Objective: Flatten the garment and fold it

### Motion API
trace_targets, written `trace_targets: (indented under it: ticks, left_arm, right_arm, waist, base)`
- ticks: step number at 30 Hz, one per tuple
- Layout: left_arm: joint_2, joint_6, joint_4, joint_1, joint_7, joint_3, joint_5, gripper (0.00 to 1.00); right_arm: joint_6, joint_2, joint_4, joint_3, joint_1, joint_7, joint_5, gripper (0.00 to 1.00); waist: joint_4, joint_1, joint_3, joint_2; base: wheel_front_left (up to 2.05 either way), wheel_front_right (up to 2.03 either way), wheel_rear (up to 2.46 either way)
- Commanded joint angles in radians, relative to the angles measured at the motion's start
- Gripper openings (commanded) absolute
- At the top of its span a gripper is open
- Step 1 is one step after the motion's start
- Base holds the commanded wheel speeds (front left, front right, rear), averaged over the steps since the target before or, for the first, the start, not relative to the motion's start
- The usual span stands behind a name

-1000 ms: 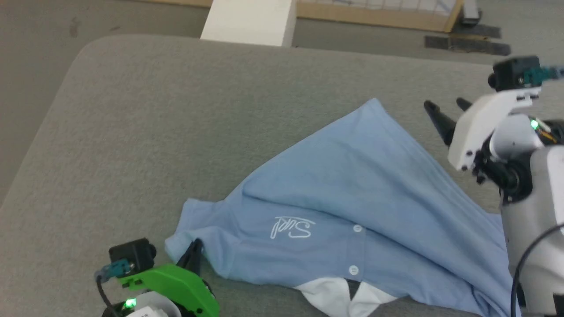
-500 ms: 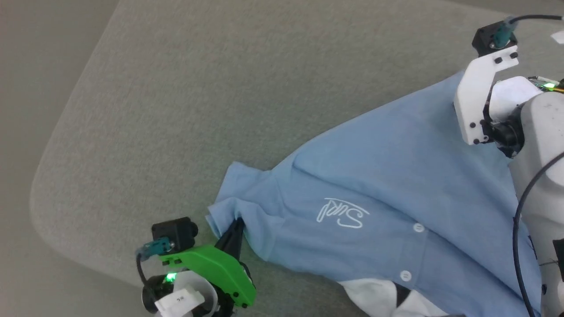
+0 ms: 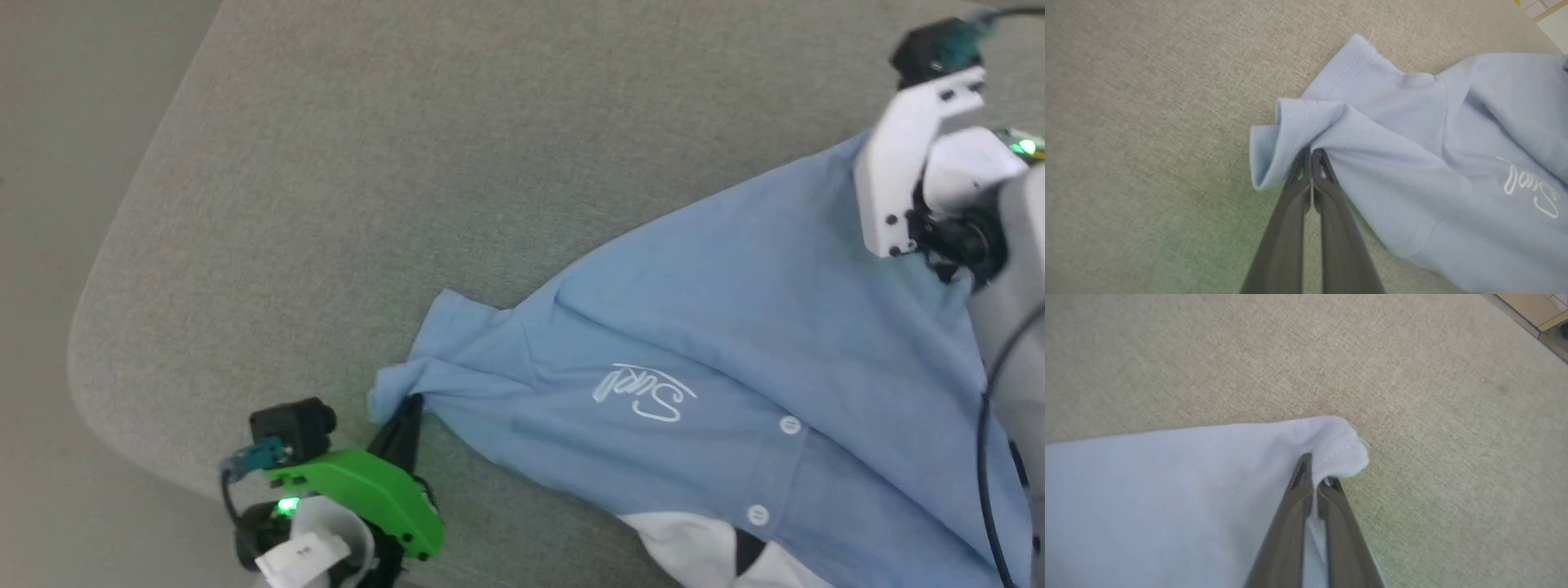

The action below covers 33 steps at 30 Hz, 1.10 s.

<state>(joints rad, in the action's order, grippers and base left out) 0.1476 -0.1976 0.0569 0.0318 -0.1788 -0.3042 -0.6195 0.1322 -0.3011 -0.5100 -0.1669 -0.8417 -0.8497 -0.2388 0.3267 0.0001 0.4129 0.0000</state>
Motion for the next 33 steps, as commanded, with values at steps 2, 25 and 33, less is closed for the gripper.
trace_targets:
  ticks: [2,25,33]
  left_arm:
    - [0.028,-0.004,0.004,0.009,0.003,0.022,-0.006,0.00]
    - [0.073,0.006,0.115,-0.081,-0.025,0.103,-0.112,0.00]
    - [0.181,0.053,0.059,0.293,-0.104,0.131,-0.064,0.00]
  right_arm:
    - [-0.002,-0.020,0.066,0.033,0.076,0.045,-0.087,0.00]
    - [-0.002,0.203,0.741,0.481,0.851,-0.101,-0.422,0.00]
    - [-0.002,0.104,0.731,0.509,0.548,-0.154,-0.437,0.00]
  waist:
    - [-0.108,-0.0001,-0.105,0.0000]
    - [-0.381,-0.0001,-0.329,0.0000]
    - [-0.358,-0.0001,-0.301,0.0000]
  base:
    - [0.00,0.00,0.00]
    - [0.00,0.00,0.00]
    - [0.00,0.00,0.00]
